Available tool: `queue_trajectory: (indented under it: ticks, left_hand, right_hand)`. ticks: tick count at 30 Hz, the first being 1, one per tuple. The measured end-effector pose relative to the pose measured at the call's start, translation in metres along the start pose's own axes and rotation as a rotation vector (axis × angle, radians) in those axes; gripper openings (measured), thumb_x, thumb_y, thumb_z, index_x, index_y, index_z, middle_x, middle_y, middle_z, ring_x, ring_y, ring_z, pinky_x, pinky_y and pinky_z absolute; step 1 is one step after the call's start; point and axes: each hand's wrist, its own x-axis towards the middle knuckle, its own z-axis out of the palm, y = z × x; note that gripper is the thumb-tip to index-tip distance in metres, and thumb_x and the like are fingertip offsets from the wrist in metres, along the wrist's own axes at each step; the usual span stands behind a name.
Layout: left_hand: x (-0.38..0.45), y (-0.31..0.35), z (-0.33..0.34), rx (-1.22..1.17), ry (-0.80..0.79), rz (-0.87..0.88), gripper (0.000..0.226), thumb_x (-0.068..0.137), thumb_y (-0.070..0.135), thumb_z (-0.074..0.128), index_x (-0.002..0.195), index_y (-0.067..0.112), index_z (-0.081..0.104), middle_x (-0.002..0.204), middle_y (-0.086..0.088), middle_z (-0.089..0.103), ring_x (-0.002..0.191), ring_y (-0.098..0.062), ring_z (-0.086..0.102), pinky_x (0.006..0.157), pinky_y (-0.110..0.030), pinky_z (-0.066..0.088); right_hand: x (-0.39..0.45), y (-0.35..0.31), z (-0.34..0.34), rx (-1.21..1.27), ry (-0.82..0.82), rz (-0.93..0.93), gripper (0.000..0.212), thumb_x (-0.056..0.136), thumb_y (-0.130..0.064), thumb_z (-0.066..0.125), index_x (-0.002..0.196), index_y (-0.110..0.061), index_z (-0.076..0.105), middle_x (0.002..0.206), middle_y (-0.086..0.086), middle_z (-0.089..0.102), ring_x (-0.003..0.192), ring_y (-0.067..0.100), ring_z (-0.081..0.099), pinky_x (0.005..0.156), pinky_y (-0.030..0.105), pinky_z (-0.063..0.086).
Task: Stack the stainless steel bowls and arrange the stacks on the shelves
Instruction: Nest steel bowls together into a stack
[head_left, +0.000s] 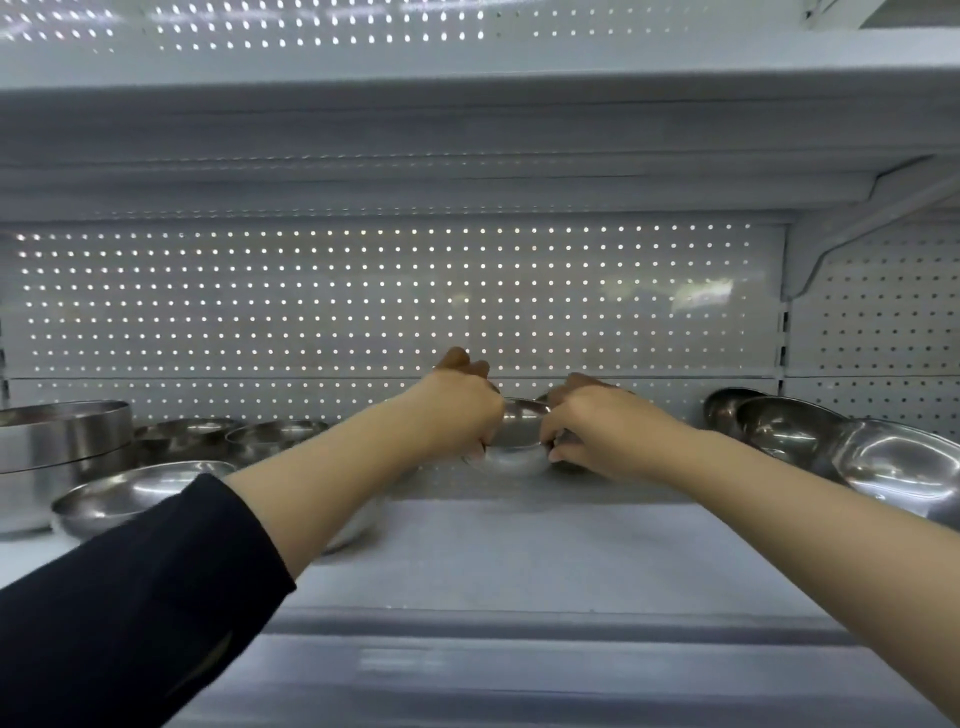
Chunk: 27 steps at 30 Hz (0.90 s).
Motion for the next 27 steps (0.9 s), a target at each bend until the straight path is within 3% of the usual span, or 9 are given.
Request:
queue_trajectory:
  ticks: [2,4,6,9,10,14,17,22,27]
  left_hand:
    - [0.001,-0.014,0.002,-0.003,-0.070,0.039,0.014,0.086,0.030,0.058,0.073,0.024,0.058,0.086,0.003,0.061,0.102,-0.021,0.040,0.077,-0.031,0.017]
    - [0.006,-0.023,0.006,-0.029,-0.150,0.039,0.025,0.086,0.034,0.059,0.066,0.023,0.050,0.072,0.005,0.046,0.103,-0.025,0.039,0.077,-0.031,0.020]
    - [0.015,-0.028,0.012,-0.078,-0.227,-0.026,0.031,0.085,0.034,0.061,0.062,0.023,0.043,0.079,0.005,0.042,0.105,-0.026,0.035,0.080,-0.030,0.025]
    - [0.031,-0.028,0.023,-0.231,-0.319,-0.165,0.008,0.083,0.028,0.066,0.086,0.022,0.062,0.113,-0.004,0.046,0.110,-0.026,0.031,0.078,-0.028,0.029]
    - [0.035,-0.028,0.028,-0.232,-0.333,-0.162,0.014,0.083,0.028,0.066,0.095,0.020,0.064,0.117,-0.004,0.046,0.111,-0.027,0.031,0.077,-0.028,0.028]
    - [0.048,-0.026,0.042,-0.138,-0.321,-0.071,0.025,0.085,0.035,0.063,0.105,0.020,0.067,0.119,-0.004,0.053,0.110,-0.026,0.034,0.076,-0.029,0.019]
    - [0.055,-0.026,0.053,-0.127,-0.300,-0.063,0.026,0.085,0.036,0.062,0.106,0.021,0.068,0.117,-0.004,0.056,0.111,-0.025,0.036,0.075,-0.027,0.017]
    - [0.061,-0.028,0.067,-0.138,-0.315,-0.070,0.027,0.085,0.031,0.064,0.108,0.017,0.063,0.120,-0.005,0.054,0.114,-0.024,0.034,0.077,-0.026,0.019]
    - [0.059,-0.023,0.077,-0.021,-0.298,-0.032,0.028,0.089,0.027,0.059,0.115,0.016,0.058,0.119,-0.003,0.058,0.121,-0.022,0.038,0.101,-0.032,0.020]
  right_hand:
    - [0.013,-0.002,0.001,0.017,-0.019,0.014,0.012,0.085,-0.025,0.065,0.095,-0.021,0.070,0.092,-0.004,0.053,0.100,0.018,0.045,0.072,0.033,0.042]
    - [0.028,-0.004,0.003,0.007,-0.062,0.017,0.012,0.085,-0.026,0.065,0.095,-0.022,0.071,0.090,-0.004,0.049,0.101,0.020,0.046,0.073,0.032,0.041]
    - [0.043,-0.004,0.008,-0.015,-0.106,0.018,0.011,0.085,-0.026,0.065,0.094,-0.022,0.071,0.090,-0.004,0.047,0.103,0.020,0.045,0.074,0.031,0.041]
    - [0.061,-0.003,0.017,0.008,-0.176,0.100,0.007,0.084,-0.026,0.067,0.090,-0.026,0.070,0.098,0.000,0.047,0.103,0.022,0.049,0.074,0.028,0.036]
    - [0.065,-0.001,0.021,0.019,-0.190,0.121,0.006,0.083,-0.025,0.068,0.089,-0.027,0.070,0.100,0.001,0.048,0.103,0.021,0.050,0.075,0.028,0.037]
    - [0.075,0.007,0.032,0.021,-0.203,0.137,0.010,0.080,-0.020,0.070,0.090,-0.020,0.073,0.106,0.003,0.057,0.105,0.022,0.053,0.085,0.034,0.047]
    - [0.080,0.011,0.039,0.006,-0.197,0.127,0.013,0.081,-0.019,0.070,0.093,-0.018,0.074,0.109,0.004,0.062,0.104,0.021,0.056,0.080,0.030,0.046]
    - [0.089,0.012,0.051,0.008,-0.228,0.116,0.014,0.081,-0.019,0.069,0.094,-0.019,0.072,0.111,0.007,0.054,0.106,0.026,0.054,0.088,0.036,0.047]
    - [0.095,0.011,0.064,-0.009,-0.231,0.072,0.009,0.081,-0.019,0.068,0.090,-0.020,0.070,0.103,0.005,0.054,0.109,0.022,0.046,0.086,0.036,0.044]
